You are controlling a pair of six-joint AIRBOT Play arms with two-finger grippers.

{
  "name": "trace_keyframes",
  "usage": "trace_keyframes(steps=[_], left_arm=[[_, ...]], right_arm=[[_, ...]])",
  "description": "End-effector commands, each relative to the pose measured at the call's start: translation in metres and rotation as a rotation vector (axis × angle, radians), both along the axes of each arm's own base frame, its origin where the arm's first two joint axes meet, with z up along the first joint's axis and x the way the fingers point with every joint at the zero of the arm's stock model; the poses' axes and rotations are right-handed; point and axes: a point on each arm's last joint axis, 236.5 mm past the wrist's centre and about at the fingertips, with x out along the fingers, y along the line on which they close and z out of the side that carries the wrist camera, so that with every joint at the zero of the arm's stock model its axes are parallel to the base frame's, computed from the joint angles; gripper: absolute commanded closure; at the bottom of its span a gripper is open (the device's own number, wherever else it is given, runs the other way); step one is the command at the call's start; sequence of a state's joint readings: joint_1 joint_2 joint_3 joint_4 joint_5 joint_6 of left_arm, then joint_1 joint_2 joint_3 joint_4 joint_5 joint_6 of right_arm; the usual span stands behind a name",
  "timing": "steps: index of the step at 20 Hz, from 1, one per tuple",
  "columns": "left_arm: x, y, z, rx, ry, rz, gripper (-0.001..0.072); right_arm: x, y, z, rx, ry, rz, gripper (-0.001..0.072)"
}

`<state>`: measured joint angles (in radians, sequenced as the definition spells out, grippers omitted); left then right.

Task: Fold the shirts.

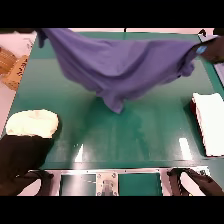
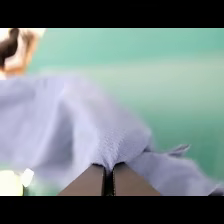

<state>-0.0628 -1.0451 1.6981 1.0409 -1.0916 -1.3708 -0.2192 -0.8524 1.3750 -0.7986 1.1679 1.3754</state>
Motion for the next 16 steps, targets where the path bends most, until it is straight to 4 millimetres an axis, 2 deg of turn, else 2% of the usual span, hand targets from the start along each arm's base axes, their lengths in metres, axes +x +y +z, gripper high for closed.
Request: trace_keyframes(steps=[1,3,5,6,8,9,11,13,16], left_arm=[[-0.071,0.007,0.067,-0.011,-0.193,0.01,0.0688],[-0.093,0.011,0.088,-0.015,-0.267,0.026,0.0689],[-0.094,0.021,0.095,0.005,-0.303,0.065,0.0688],[-0.089,0.025,0.089,0.018,-0.287,0.086,0.0688],[-0.07,0.032,0.057,0.054,-0.193,0.111,0.0688],[-0.057,0.031,0.032,0.065,-0.126,0.108,0.0688],[-0.032,0.027,-0.026,0.066,0.015,0.096,0.0688],[-0.011,0.02,-0.104,0.053,0.187,0.084,0.0688],[0.003,0.001,-0.229,-0.016,0.438,0.04,0.0688]], right_arm=[[-0.044,0.001,0.075,-0.055,-0.206,-0.03,0.0689],[-0.06,0.002,0.09,-0.084,-0.26,-0.044,0.0689],[-0.065,-0.006,0.088,-0.132,-0.264,-0.077,0.0689],[-0.063,-0.013,0.08,-0.161,-0.24,-0.093,0.0689],[-0.055,-0.022,0.054,-0.185,-0.174,-0.11,0.0689],[-0.048,-0.023,0.036,-0.174,-0.128,-0.106,0.0689],[-0.033,-0.024,-0.021,-0.132,0.013,-0.087,0.0689],[-0.018,-0.025,-0.101,-0.063,0.198,-0.079,0.0688],[-0.005,-0.023,-0.227,0.039,0.421,-0.11,0.0688]])
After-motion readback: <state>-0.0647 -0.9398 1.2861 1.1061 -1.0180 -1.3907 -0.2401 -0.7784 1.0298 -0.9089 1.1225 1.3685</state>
